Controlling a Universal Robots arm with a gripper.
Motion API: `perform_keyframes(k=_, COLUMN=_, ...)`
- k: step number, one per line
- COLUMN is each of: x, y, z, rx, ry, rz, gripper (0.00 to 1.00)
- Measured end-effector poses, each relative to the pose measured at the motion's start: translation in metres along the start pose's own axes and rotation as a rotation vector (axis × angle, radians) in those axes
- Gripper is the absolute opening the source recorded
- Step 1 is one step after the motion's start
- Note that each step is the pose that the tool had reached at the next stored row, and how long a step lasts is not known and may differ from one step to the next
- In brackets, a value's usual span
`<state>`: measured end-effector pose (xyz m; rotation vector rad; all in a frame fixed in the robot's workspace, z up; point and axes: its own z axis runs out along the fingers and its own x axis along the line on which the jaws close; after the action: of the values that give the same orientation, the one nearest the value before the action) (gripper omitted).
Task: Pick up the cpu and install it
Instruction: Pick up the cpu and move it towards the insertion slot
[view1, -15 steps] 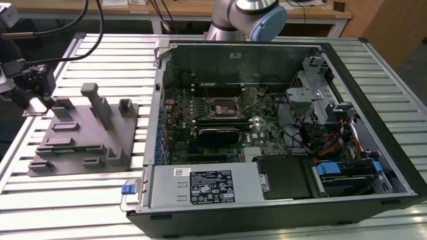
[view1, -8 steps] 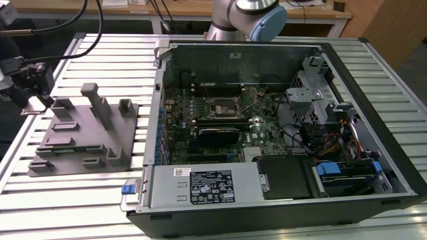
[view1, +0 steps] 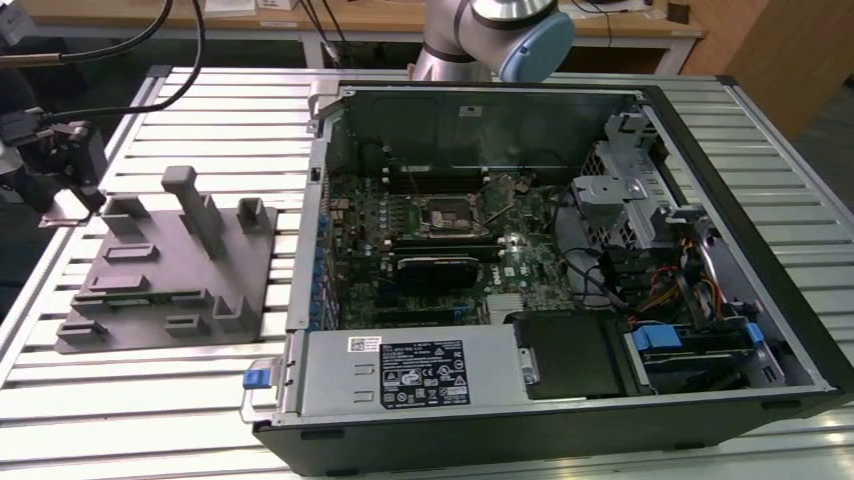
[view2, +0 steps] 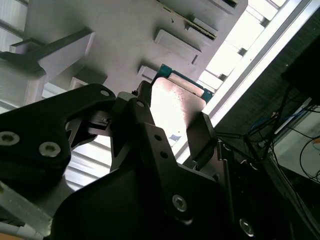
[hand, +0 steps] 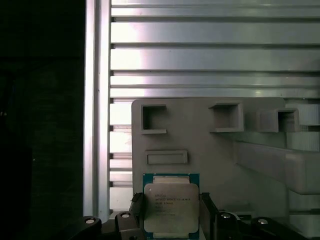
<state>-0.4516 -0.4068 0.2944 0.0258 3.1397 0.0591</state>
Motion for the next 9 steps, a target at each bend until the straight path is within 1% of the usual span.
perform_keyframes(k=9, x=0.0000, y=0.0003, z=-0.0061, rx=0.0000, ry=0.0001, rz=0.000, gripper=0.53)
